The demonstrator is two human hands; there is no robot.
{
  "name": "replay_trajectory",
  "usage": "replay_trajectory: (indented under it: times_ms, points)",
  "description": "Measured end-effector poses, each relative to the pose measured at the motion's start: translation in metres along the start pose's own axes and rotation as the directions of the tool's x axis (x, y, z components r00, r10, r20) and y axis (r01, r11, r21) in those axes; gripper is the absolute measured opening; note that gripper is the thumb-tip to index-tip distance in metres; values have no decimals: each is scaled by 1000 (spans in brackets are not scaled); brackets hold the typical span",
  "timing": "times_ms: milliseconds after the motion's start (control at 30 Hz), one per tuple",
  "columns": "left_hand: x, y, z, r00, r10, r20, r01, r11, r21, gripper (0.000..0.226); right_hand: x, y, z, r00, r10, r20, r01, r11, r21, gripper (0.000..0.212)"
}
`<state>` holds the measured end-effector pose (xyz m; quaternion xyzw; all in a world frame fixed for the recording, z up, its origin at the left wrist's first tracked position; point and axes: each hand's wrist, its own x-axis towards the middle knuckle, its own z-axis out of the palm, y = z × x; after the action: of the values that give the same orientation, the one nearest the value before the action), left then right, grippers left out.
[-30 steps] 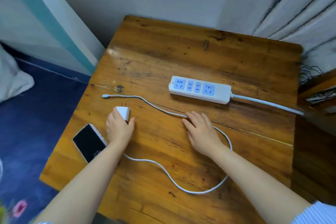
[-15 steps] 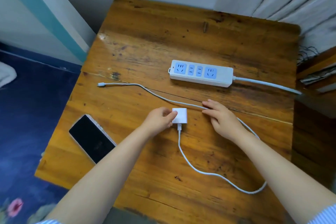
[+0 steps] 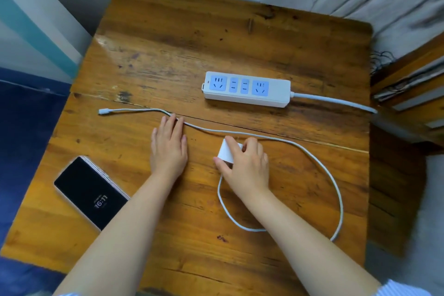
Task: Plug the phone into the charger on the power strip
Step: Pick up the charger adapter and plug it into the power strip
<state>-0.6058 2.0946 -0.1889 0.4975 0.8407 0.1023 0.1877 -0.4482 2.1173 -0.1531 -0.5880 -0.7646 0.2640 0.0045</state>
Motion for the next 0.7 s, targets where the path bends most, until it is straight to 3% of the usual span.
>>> replay_trajectory:
  times_ms: [167,300,467,600,700]
  points:
    - [1,8,8,994,-61,-88,54,995,-78,42,6,-3,-5,997,76,18,-77,996,48,45]
    - [10,27,10,972,-193,-136,169,970,-173,40,-1,15,-14,998,52,33,-56,989,136,61]
    - [18,35,22,952,-272,-142,253,957,-139,51,-1,35,-26,992,115,59,-114,993,-31,65]
    - [17,33,24,948,-277,-155,254,955,-151,53,15,38,-50,998,46,34,-48,996,80,56]
    - [17,34,24,945,-286,-159,261,952,-158,52,42,35,-77,998,-59,-36,62,996,70,46]
